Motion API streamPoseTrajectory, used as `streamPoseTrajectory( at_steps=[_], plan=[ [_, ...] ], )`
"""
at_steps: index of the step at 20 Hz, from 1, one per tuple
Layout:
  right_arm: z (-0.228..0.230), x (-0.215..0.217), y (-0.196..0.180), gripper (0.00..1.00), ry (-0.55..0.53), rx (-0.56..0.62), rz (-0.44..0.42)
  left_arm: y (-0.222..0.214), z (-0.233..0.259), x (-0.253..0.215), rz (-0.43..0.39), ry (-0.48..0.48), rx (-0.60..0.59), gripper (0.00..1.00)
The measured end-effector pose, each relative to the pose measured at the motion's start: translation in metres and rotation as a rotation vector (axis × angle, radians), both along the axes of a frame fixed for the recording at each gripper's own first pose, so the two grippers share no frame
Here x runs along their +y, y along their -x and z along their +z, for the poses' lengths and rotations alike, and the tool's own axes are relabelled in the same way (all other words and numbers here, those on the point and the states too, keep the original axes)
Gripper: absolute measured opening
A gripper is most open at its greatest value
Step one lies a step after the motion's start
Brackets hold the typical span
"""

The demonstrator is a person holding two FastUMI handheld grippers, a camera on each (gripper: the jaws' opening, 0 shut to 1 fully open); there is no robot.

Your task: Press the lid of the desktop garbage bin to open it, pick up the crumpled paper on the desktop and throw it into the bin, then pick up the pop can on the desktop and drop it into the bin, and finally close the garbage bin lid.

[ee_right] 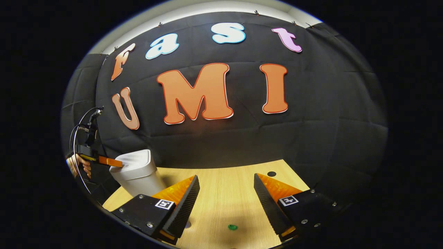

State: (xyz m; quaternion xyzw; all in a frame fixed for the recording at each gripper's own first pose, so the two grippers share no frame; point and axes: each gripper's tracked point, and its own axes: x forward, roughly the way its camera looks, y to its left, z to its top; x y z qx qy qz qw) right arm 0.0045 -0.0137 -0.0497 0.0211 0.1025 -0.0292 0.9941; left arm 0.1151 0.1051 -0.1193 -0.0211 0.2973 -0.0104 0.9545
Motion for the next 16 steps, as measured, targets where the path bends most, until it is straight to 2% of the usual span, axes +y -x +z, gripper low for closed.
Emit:
streamPoseTrajectory(
  at_steps=[4, 6, 9, 11, 13, 16],
  plan=[
    [0.010, 0.000, 0.002, 0.94, 0.017, -0.016, 0.005, 0.002, 0.022, -0.004, 0.000, 0.018, -0.074, 0.00],
    [0.019, -0.003, 0.003, 0.94, 0.032, -0.037, 0.001, 0.005, 0.060, -0.010, -0.005, 0.007, -0.190, 0.00],
    [0.031, -0.001, 0.004, 0.94, 0.033, -0.064, 0.004, 0.023, 0.120, -0.014, 0.016, -0.060, -0.375, 0.00],
    [0.036, 0.002, 0.007, 0.94, 0.039, -0.078, 0.009, 0.040, 0.143, -0.027, 0.008, -0.053, -0.458, 0.00],
    [0.041, 0.006, 0.009, 0.94, 0.041, -0.091, 0.027, 0.059, 0.159, -0.043, -0.013, -0.074, -0.509, 0.00],
    [0.043, 0.006, 0.012, 0.94, 0.040, -0.100, 0.034, 0.073, 0.162, -0.060, -0.028, -0.073, -0.522, 0.00]
  ],
)
